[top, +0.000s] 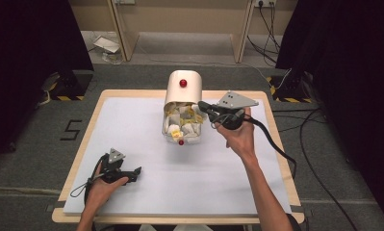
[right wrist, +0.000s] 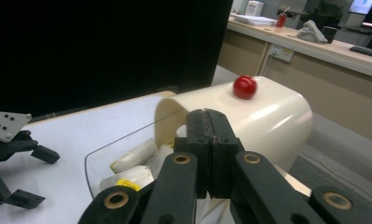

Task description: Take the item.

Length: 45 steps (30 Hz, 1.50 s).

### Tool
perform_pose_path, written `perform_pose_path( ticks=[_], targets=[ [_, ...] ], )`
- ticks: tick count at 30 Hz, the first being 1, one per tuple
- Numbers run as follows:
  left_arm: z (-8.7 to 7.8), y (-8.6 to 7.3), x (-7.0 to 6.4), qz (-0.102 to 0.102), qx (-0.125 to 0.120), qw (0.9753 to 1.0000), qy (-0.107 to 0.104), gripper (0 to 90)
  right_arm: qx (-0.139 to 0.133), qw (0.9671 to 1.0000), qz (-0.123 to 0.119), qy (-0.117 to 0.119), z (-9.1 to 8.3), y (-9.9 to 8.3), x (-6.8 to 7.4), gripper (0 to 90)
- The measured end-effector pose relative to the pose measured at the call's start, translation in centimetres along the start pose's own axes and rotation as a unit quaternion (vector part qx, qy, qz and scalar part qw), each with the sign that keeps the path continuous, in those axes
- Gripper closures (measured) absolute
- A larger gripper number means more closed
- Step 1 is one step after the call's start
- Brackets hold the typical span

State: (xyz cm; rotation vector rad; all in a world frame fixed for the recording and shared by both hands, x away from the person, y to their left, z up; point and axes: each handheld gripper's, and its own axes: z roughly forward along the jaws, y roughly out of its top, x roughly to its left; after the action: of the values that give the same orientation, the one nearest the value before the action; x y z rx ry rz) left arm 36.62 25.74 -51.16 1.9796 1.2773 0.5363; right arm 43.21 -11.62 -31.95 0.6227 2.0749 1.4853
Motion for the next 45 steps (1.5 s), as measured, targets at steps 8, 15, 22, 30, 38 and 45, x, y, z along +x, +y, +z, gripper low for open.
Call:
perform_pose_path(
  ticks=[8,15,22,30,38,45],
  targets=[
    [0.0,0.0,0.0,0.0,0.0,1.0,0.0,7.6,0.003,0.9993,0.018,-0.033,-1.3,-1.0,-2.4,89.9],
    [0.0,0.0,0.0,0.0,0.0,1.0,0.0,7.6,0.011,0.9978,0.035,-0.056,-1.6,-2.2,-4.3,89.9],
    [0.0,0.0,0.0,0.0,0.0,1.0,0.0,7.6,0.019,0.9959,0.05,-0.073,-1.5,-3.5,-6.0,89.9],
    [0.0,0.0,0.0,0.0,0.0,1.0,0.001,7.5,0.028,0.9934,0.065,-0.091,-0.9,-4.7,-7.7,89.9],
    [0.0,0.0,0.0,0.0,0.0,1.0,0.001,7.5,0.031,0.9912,0.067,-0.11,0.0,-5.3,-9.6,89.9],
    [0.0,0.0,0.0,0.001,0.001,1.0,0.001,7.5,0.036,0.9894,0.068,-0.123,0.5,-5.9,-11.1,89.9]
  ],
)
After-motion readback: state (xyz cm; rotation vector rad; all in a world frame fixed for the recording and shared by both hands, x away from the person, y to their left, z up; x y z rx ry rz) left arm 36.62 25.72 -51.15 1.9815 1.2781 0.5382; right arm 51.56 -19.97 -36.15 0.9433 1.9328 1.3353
